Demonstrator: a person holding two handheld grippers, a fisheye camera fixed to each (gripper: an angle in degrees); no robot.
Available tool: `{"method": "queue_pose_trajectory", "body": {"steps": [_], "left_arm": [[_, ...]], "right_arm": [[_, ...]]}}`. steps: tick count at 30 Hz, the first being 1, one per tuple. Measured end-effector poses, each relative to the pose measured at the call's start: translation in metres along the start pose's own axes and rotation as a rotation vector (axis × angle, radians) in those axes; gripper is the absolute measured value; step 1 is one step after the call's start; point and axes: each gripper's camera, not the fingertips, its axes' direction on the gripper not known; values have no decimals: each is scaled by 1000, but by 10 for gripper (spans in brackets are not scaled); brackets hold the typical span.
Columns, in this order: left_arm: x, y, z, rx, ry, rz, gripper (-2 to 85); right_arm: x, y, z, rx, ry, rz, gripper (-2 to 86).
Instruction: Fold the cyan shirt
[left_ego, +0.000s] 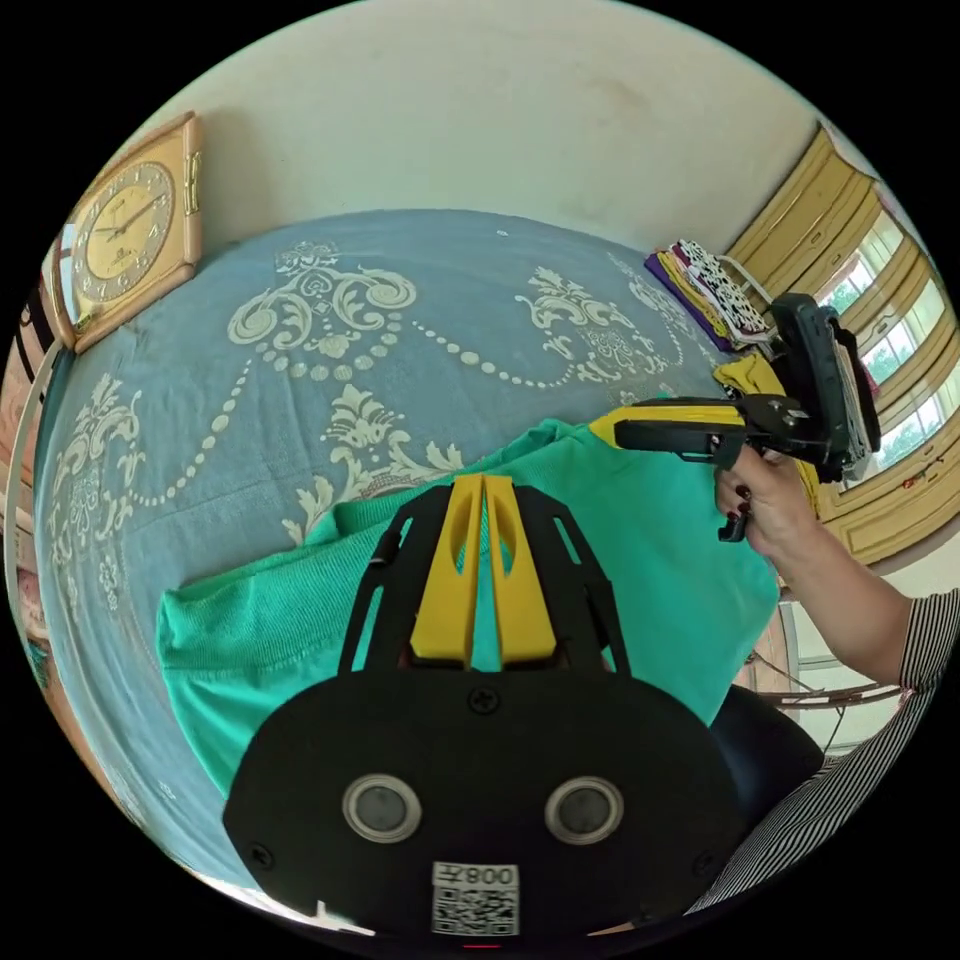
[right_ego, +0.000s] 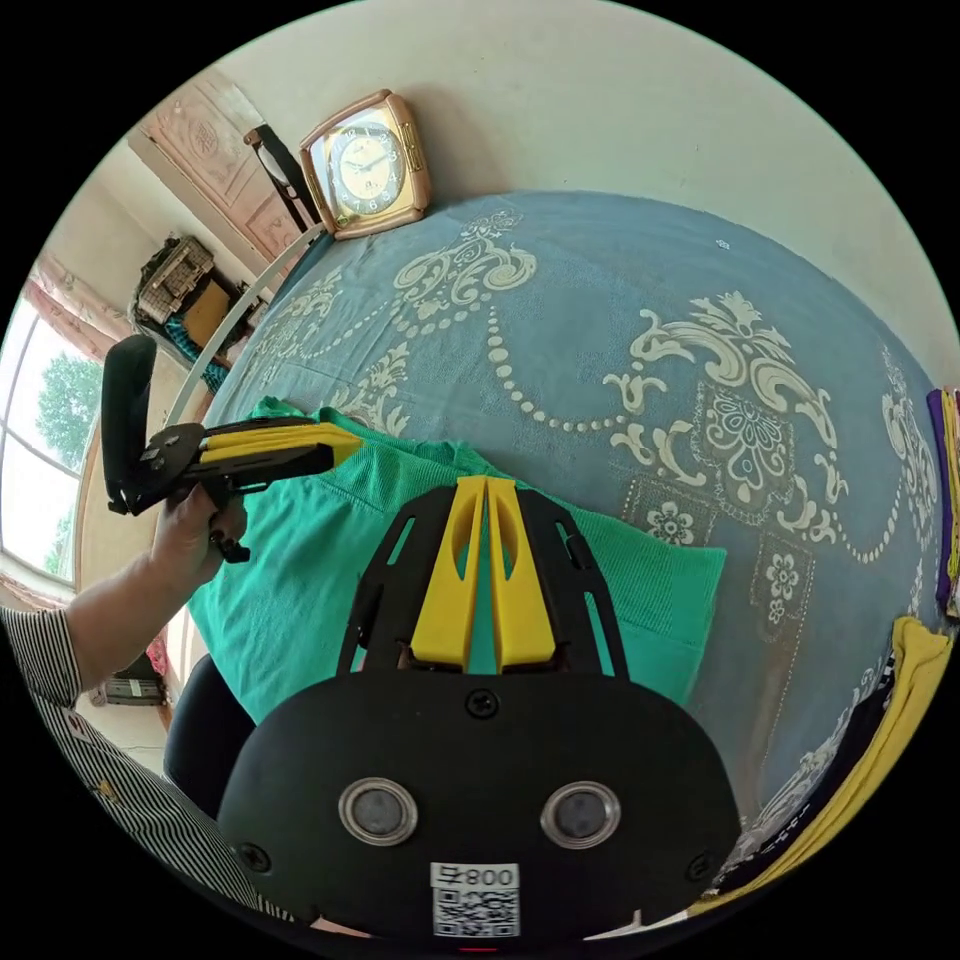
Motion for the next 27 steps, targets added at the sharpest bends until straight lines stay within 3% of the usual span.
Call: {"method": "queue_pose_trajectory", "body": {"steps": [7,9,12,18,22,27], "left_arm": [[-20,63,-14,-33,-94,-69,2],[-30,73,5,-122,-77,-92,2],[-38,82,0,-104,-35,-159,1],[-16,150,-54,-36,-86,-98,2],[-13,231,-69,-73,-157,-218,1],[-40,272,-42,-189,-177,-346,0]], "right_arm": [[10,66,-78,89,-94,25,1],[0,82,-66,2,-69,11,1],[-1,86,-26,-178,-8,18,1],[-15,112,-107,-22,-40,24,1],[-34,167,-141,-22,-43,17,1],[-14,214,-107,-209,-18,101,1]]}}
